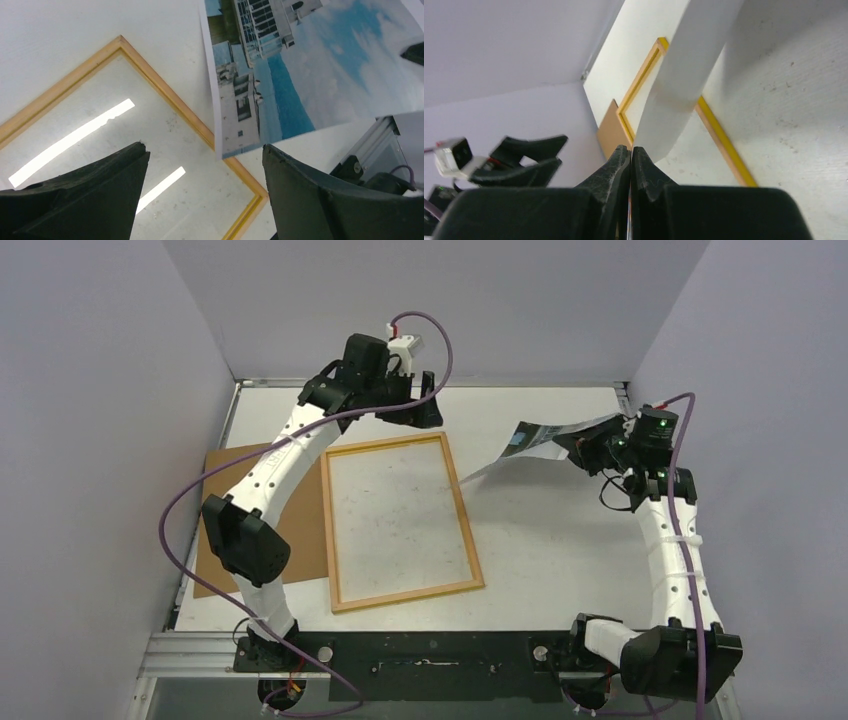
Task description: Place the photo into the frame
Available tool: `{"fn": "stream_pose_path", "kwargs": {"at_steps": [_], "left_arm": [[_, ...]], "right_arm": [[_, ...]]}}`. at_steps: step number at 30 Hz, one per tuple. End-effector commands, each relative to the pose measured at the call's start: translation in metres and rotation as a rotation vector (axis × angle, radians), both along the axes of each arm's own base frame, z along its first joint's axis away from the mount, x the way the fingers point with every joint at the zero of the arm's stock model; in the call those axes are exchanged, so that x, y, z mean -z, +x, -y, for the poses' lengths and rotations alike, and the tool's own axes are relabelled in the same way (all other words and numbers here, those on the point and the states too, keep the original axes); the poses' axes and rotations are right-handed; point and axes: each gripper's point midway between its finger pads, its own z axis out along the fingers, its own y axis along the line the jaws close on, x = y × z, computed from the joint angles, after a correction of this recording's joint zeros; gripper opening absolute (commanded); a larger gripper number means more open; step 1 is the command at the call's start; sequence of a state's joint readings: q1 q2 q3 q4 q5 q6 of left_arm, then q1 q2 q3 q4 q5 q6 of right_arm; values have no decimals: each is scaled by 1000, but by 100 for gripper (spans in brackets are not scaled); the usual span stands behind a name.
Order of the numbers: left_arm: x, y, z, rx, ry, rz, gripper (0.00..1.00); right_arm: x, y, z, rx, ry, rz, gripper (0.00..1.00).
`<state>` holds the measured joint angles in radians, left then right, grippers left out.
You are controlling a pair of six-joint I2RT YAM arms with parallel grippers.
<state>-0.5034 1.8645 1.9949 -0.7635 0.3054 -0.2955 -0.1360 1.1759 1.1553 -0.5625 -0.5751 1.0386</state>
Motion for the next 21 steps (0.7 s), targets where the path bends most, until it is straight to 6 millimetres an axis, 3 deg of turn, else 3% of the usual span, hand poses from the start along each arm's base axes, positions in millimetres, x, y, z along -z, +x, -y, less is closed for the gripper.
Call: {"fn": "stream_pose_path", "kwargs": {"at_steps": [1,9,14,17,21], "left_arm": [[-33,-33,8,179,-76,131,87],[-66,-64,44,485,-258,417,88],[-64,-85,89,580,-246,741,88],[-56,-79,102,586,-222,813,87],[-53,-55,109,503,-182,854,88]], "right_arm": [[-10,0,16,260,158,-65,0],[-39,4,20,389,278,-117,0],[-54,5,13,370,305,-109,0],[-51,5,0,336,334,-139,0],[-51,6,-13,299,374,-139,0]]}}
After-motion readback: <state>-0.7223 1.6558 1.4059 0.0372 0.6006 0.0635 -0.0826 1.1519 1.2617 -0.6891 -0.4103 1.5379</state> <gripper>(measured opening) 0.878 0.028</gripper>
